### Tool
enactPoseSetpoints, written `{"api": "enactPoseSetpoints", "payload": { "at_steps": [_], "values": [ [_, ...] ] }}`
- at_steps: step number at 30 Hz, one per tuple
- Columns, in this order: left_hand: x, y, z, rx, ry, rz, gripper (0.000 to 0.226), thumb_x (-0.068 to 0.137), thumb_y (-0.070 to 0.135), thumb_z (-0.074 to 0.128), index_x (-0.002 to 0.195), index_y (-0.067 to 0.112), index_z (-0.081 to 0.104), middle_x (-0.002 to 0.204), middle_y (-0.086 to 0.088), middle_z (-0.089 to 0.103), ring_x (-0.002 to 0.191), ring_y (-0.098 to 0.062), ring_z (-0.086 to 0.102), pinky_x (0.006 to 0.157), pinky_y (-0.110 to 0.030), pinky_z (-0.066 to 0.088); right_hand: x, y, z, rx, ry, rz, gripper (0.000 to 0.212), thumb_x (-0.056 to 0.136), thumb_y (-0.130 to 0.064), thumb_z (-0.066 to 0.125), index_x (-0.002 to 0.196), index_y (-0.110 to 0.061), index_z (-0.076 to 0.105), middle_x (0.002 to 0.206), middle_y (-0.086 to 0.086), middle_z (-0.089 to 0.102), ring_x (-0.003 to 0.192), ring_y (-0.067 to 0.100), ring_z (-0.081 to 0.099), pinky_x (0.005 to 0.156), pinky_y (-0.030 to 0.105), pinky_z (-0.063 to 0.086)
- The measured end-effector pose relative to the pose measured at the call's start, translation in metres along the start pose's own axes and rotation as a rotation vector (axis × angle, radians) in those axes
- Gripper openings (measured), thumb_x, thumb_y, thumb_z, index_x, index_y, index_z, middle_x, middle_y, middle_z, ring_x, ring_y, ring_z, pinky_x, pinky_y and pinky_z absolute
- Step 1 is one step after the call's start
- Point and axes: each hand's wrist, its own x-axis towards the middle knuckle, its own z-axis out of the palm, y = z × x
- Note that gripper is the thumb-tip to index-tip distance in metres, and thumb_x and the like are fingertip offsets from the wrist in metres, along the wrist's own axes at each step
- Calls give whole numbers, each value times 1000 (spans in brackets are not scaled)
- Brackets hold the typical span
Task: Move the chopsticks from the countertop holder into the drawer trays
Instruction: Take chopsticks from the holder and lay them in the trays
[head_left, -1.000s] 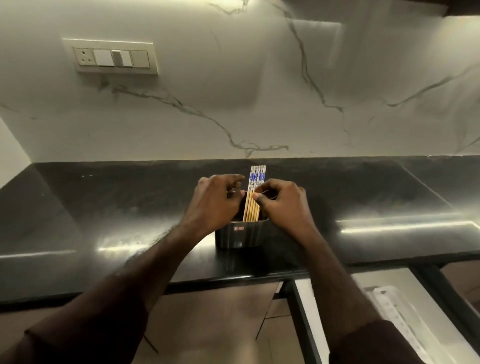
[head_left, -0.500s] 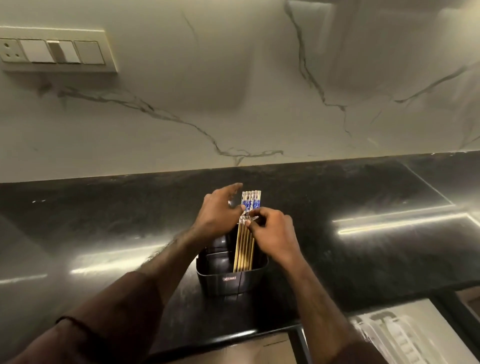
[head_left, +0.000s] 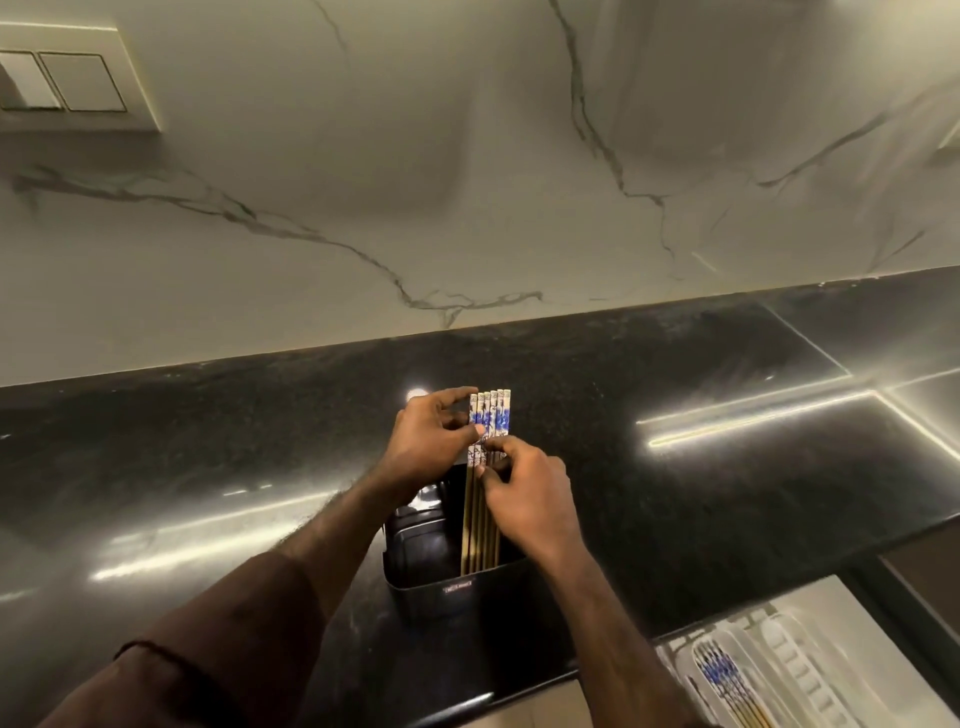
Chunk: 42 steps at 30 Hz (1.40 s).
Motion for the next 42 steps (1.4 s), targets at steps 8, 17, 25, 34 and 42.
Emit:
{"api": "enactPoseSetpoints", "payload": {
  "at_steps": [8,17,25,34,42],
  "values": [
    [-2,1,-1,-54,3,57,43,81,0,73,122,10,63,94,-1,75,85,-9,73,74,-21,58,5,-4,7,-46,35,39,38,92,-26,61,131,-27,58,101,-3,72,90,11,67,83,30,56],
    [-14,10,-12,-170,45,104,59,82,-4,69,132,25,54,91,-11,76,87,-16,74,73,-17,55,8,-9,6,-27,-9,-13,29,91,-29,66,119,-22,65,96,-7,69,79,3,64,74,22,54],
    [-21,63,-41,-134,102,245,51,81,-3,69,127,17,59,88,-17,74,88,-18,74,84,-32,59,5,-26,-9,115,-15,-151,23,91,-26,67,113,-20,68,98,-7,70,87,4,66,82,22,54],
    [-59,130,-78,-144,225,354,52,75,-5,73,121,17,62,87,-8,76,80,-21,75,70,-27,60,-18,-43,-25,334,-159,-319,26,88,-19,70,114,-21,67,96,-5,72,88,3,69,81,25,59],
    [-119,164,-79,-194,228,417,51,72,-9,74,117,15,66,87,-15,75,78,-28,75,69,-35,61,-86,-46,-56,362,-170,-345,25,88,-16,70,113,-20,67,96,-3,72,87,6,71,82,30,60]
  ]
}}
